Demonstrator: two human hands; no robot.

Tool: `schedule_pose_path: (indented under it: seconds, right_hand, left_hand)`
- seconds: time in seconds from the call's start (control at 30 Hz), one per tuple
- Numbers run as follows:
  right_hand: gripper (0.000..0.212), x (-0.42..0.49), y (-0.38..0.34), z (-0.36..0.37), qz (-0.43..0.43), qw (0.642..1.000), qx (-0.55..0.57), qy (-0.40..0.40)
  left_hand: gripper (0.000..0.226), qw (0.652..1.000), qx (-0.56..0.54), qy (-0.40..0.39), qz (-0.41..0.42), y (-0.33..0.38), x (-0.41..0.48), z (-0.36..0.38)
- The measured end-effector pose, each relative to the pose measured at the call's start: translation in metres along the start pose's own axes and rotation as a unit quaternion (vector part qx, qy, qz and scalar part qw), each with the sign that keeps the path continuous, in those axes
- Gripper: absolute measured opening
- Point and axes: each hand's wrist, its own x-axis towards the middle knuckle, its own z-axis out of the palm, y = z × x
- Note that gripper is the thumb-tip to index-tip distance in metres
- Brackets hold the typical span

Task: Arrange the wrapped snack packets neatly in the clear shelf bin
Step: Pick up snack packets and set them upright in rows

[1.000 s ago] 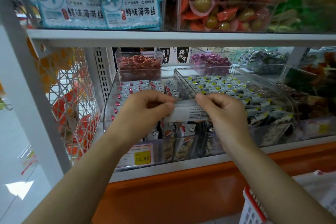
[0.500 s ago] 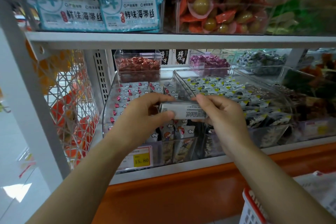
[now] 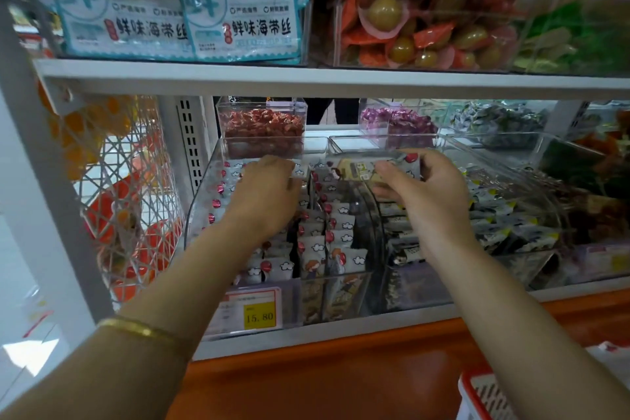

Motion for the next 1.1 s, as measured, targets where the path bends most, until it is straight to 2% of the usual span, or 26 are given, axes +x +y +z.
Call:
schedule_pose_path:
  seconds: [0.1, 0.33, 0.43, 0.57, 0.67, 0.87, 0.93, 1.03, 1.1]
  right_hand:
    - [0.020, 0.021, -0.002, 0.010, -0.021, 0.997, -0.067, -0.022]
    - [0.018, 0.066, 0.005, 0.037, -0.097, 0.978, -0.176, -0.051]
    - [0.020, 0.083, 0.012, 0.050, -0.132, 0.960, -0.233, -0.080]
    - [0.022, 0.100, 0.023, 0.068, -0.137, 0.935, -0.300, -0.128]
    - [0.021, 0.110, 0.029, 0.081, -0.136, 0.919, -0.337, -0.154]
    - [0.035, 0.118, 0.032, 0.106, -0.125, 0.876, -0.395, -0.248]
    - [0.033, 0.118, 0.035, 0.114, -0.121, 0.856, -0.423, -0.270]
    - [0.013, 0.116, 0.040, 0.124, -0.098, 0.835, -0.429, -0.331]
    - [0.020, 0.113, 0.043, 0.127, -0.070, 0.810, -0.438, -0.384]
  left_hand:
    - [0.029, 0.992, 0.110, -0.068, -0.008, -0.006, 0.039, 0.013]
    - [0.027, 0.967, 0.199, -0.158, -0.001, -0.021, 0.077, 0.030]
    - [0.024, 0.968, 0.195, -0.155, 0.002, -0.026, 0.076, 0.031]
    - [0.022, 0.979, 0.119, -0.168, 0.003, -0.034, 0.075, 0.028]
    - [0.013, 0.980, 0.109, -0.168, 0.007, -0.038, 0.075, 0.026]
    - [0.029, 0.972, 0.157, -0.176, 0.005, -0.036, 0.071, 0.018]
    - [0.031, 0.974, 0.142, -0.178, 0.017, -0.035, 0.065, 0.014]
    - [0.029, 0.981, 0.125, -0.148, 0.020, -0.036, 0.053, 0.008]
    - [0.032, 0.979, 0.143, -0.143, 0.004, -0.037, 0.044, 0.006]
